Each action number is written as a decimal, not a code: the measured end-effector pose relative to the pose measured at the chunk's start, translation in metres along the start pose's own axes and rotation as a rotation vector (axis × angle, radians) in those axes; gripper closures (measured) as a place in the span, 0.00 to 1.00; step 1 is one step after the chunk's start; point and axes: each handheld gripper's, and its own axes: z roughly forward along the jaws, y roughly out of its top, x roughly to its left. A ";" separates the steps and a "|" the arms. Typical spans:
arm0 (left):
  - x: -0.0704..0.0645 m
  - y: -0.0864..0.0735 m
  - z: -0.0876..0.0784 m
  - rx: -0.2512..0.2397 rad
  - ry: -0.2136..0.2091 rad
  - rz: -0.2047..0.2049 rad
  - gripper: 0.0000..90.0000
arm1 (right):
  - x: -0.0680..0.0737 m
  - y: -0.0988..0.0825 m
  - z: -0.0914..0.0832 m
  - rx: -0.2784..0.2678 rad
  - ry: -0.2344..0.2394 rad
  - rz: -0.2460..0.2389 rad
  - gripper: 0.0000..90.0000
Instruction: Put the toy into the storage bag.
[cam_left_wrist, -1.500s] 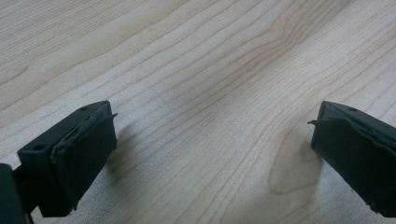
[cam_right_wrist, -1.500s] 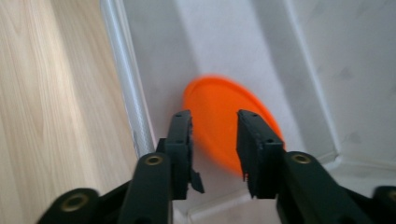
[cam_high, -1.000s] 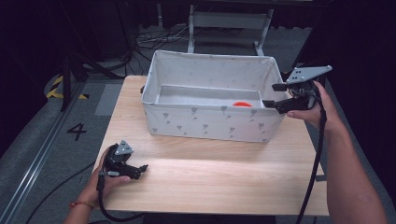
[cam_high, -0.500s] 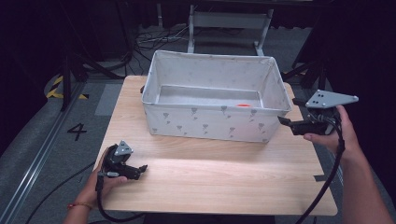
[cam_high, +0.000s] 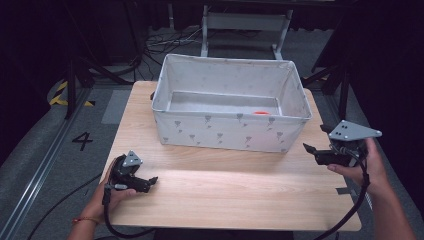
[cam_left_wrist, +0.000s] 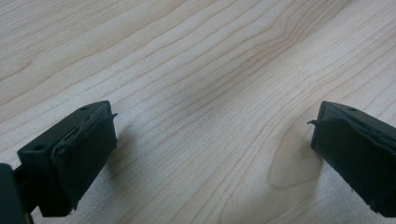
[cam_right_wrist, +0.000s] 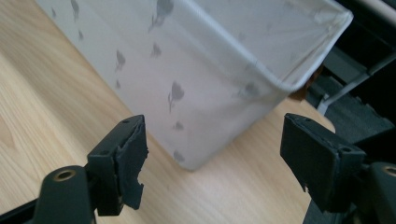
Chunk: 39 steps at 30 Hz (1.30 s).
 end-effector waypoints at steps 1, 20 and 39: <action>0.000 0.000 0.000 -0.001 0.000 -0.003 0.01 | 0.002 -0.004 0.002 0.012 -0.004 -0.003 0.26; 0.000 -0.001 -0.001 0.001 0.006 -0.002 0.01 | 0.025 -0.071 0.038 0.095 0.017 0.041 0.21; -0.001 -0.001 -0.001 0.002 0.003 -0.008 0.00 | 0.025 -0.143 0.052 0.102 0.078 0.248 0.25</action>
